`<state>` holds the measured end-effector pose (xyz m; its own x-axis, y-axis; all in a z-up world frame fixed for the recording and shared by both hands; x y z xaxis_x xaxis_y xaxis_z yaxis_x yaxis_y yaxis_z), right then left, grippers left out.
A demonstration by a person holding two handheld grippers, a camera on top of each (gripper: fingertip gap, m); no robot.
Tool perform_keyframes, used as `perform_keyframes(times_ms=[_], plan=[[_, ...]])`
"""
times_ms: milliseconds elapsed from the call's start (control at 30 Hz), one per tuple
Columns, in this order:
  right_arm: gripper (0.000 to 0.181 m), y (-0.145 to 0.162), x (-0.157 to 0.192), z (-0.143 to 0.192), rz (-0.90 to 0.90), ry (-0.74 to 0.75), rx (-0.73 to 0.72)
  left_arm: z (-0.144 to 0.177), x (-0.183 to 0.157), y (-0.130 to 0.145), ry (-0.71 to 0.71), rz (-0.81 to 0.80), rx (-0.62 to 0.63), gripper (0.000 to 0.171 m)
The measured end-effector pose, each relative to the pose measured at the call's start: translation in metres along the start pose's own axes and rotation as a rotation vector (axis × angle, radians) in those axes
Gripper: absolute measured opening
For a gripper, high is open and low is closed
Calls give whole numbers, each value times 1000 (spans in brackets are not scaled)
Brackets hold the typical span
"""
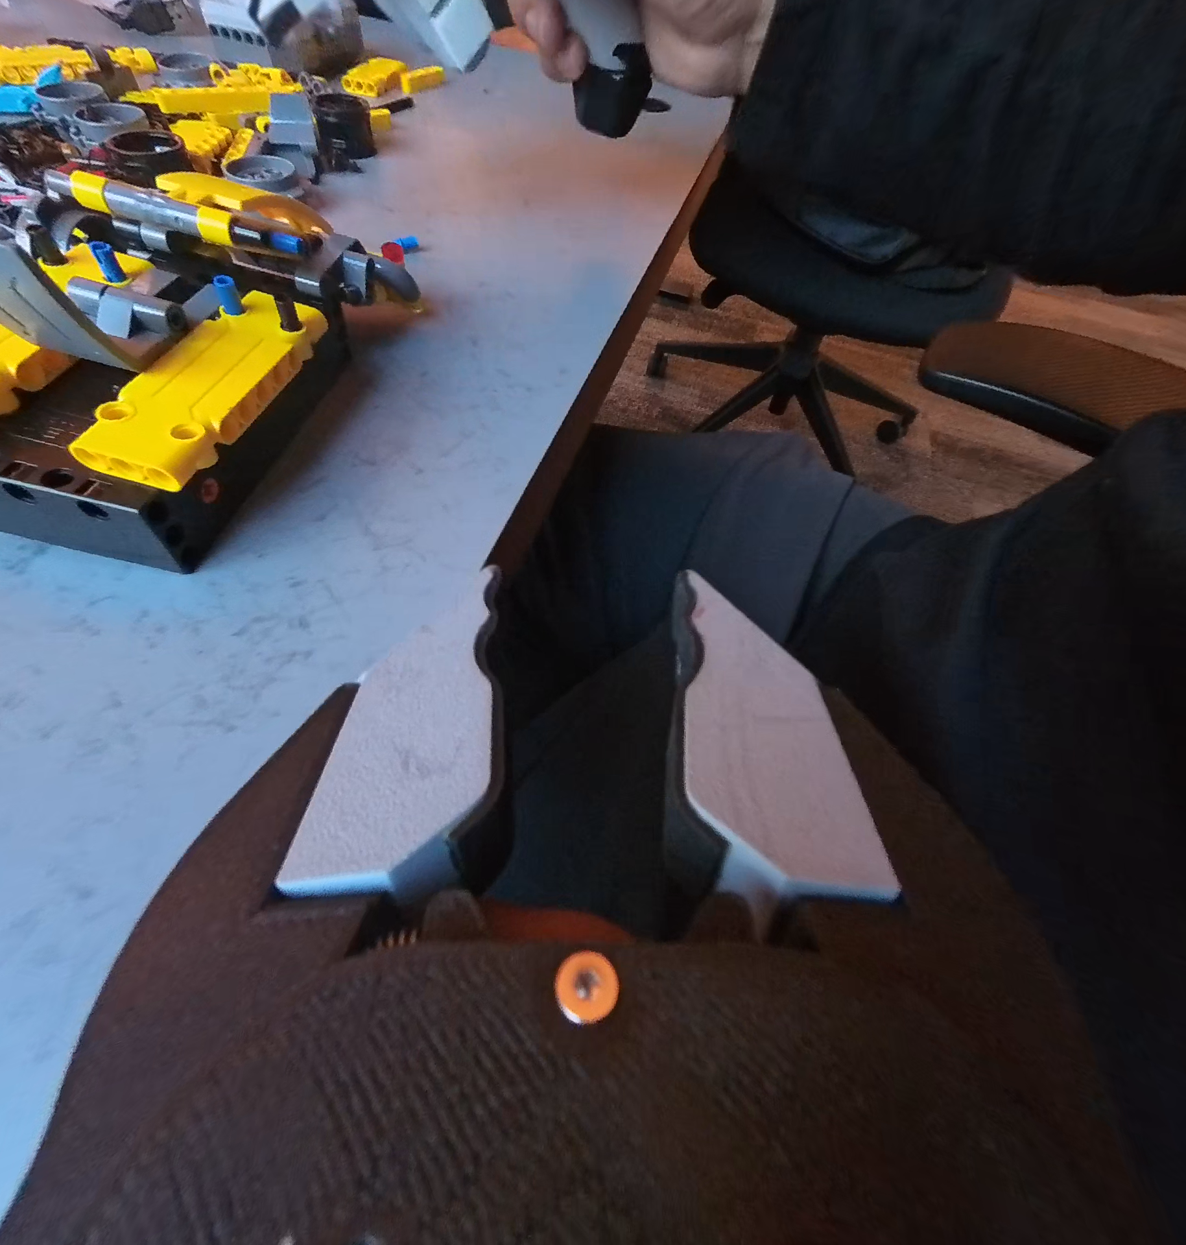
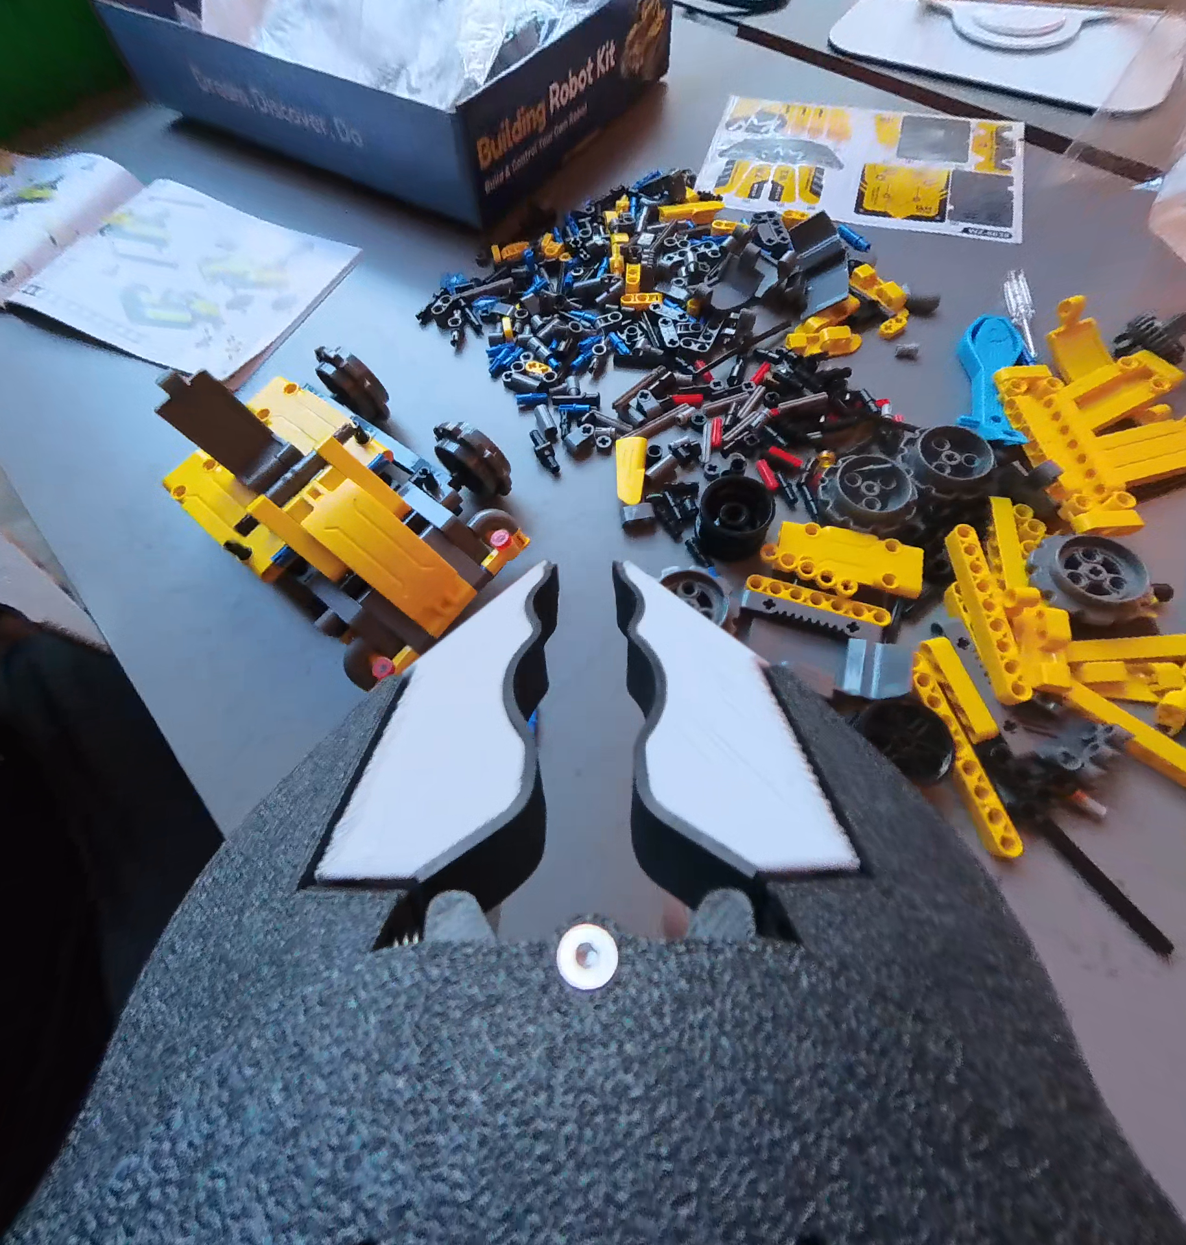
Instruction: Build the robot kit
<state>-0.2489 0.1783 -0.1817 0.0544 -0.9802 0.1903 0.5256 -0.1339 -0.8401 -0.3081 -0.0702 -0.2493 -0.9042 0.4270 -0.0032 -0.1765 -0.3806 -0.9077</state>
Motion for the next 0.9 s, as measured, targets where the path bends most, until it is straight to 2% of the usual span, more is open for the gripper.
perform_keyframes(times_ms=[133,267,400,500,567,633,700,767,900], plan=[[19,-20,-8,-13,-15,-72,-38,5,1,-9,3,13,-57,47],[18,-35,-26,-38,31,-98,35,22,17,-47,-49,90,-228,43],[17,-33,-36,-72,114,-142,181,31,63,-76,-244,44,-245,38],[17,-30,-36,-94,124,-207,244,27,106,-92,-405,19,-205,37],[13,-31,-32,-104,141,-241,275,20,138,-94,-496,20,-143,35],[9,-33,-30,-113,178,-235,316,14,159,-89,-523,74,-80,36],[7,-34,-24,-120,221,-241,360,12,164,-80,-492,136,-40,38],[7,-32,-22,-126,252,-233,405,15,163,-72,-492,166,-55,38],[0,-28,-23,-133,284,-203,471,17,161,-57,-505,124,-25,37]])
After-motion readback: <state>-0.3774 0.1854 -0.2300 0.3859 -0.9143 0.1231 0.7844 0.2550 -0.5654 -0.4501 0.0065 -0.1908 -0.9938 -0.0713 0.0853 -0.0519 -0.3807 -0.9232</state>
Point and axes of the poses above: each gripper's, where its closed fingertips meet, z back along the fingers, y out of its underside, x = y × z across the jaws, the point moved 4 cm from there along z, back along the fingers, and after that the axes turned 13 degrees about -y, right-handed, at the moved point
